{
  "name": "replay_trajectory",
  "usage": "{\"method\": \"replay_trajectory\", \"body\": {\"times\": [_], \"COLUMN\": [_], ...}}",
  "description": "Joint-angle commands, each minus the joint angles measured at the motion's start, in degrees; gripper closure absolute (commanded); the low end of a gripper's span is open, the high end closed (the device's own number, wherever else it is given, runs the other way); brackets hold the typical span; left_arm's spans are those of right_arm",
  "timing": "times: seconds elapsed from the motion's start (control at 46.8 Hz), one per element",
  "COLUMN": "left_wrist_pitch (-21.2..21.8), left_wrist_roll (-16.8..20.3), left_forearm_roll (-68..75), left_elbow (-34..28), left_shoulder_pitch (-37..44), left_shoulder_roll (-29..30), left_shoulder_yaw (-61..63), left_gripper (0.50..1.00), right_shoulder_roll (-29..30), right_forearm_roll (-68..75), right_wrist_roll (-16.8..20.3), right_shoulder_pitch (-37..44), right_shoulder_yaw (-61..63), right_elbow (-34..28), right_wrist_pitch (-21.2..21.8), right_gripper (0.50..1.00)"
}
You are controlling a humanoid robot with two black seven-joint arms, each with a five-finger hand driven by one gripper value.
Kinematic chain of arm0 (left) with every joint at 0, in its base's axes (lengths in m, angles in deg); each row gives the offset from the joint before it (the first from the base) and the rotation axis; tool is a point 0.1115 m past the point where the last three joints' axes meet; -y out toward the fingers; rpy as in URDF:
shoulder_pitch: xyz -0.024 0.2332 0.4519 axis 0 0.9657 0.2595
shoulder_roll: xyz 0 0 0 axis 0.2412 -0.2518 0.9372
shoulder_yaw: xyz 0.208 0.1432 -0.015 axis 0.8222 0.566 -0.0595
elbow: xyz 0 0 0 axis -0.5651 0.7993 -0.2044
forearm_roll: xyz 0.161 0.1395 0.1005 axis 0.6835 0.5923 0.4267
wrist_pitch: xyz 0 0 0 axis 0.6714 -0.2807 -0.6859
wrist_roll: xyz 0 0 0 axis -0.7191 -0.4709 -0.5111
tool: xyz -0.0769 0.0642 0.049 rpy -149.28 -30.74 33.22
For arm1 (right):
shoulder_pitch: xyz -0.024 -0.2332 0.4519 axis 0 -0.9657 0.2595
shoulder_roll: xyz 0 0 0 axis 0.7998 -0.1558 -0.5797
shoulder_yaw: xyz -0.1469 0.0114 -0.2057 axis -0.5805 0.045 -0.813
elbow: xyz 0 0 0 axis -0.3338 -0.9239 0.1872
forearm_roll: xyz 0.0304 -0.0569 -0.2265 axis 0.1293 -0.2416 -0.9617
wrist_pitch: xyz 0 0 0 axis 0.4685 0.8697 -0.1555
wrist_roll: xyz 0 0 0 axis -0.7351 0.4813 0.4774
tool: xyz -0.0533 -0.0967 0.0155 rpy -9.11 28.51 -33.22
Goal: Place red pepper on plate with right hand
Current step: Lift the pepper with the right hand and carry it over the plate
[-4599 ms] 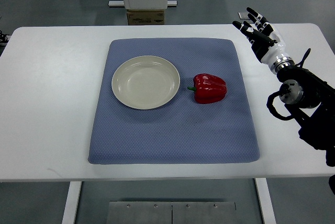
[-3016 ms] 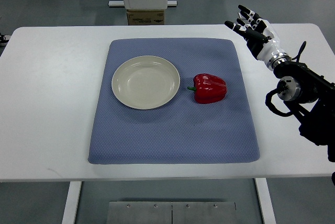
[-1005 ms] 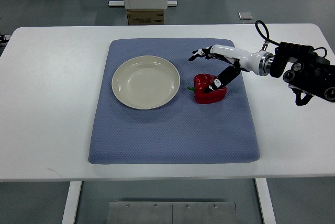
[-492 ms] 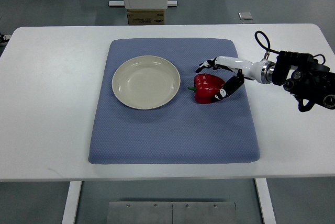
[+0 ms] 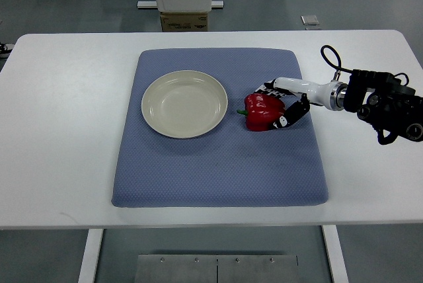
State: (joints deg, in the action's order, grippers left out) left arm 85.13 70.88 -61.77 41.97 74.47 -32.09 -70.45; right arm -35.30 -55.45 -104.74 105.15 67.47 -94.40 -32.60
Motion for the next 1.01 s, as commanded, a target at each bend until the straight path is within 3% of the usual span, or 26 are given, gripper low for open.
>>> {"method": "replay_trajectory", "body": {"times": [0.0, 0.449, 0.684, 0.984], "left_wrist_pitch": [0.0, 0.0, 0.0, 0.0], "left_wrist_roll": [0.0, 0.0, 0.0, 0.0], "left_forearm_roll": [0.0, 0.0, 0.0, 0.0], "left_elbow": [0.0, 0.0, 0.0, 0.0], "left_shoulder_pitch": [0.0, 0.0, 0.0, 0.0], "left_shoulder_roll": [0.0, 0.0, 0.0, 0.0], "left_shoulder_yaw": [0.0, 0.0, 0.0, 0.0], "left_gripper": [0.5, 0.5, 0.5, 0.5], "right_shoulder_roll": [0.0, -0.7, 0.0, 8.0], "right_forearm_roll": [0.1, 0.8, 2.2, 4.7], "right_wrist_roll": [0.0, 0.4, 3.7, 7.1], "right_shoulder_pitch": [0.2, 2.2, 5.0, 8.3], "right_shoulder_yaw": [0.1, 1.1, 4.0, 4.1], "right_elbow": [0.0, 0.0, 0.0, 2.5], "right_wrist_pitch": [-0.1, -0.4, -0.4, -0.4], "right_gripper": [1.0, 1.0, 1.0, 1.0]}}
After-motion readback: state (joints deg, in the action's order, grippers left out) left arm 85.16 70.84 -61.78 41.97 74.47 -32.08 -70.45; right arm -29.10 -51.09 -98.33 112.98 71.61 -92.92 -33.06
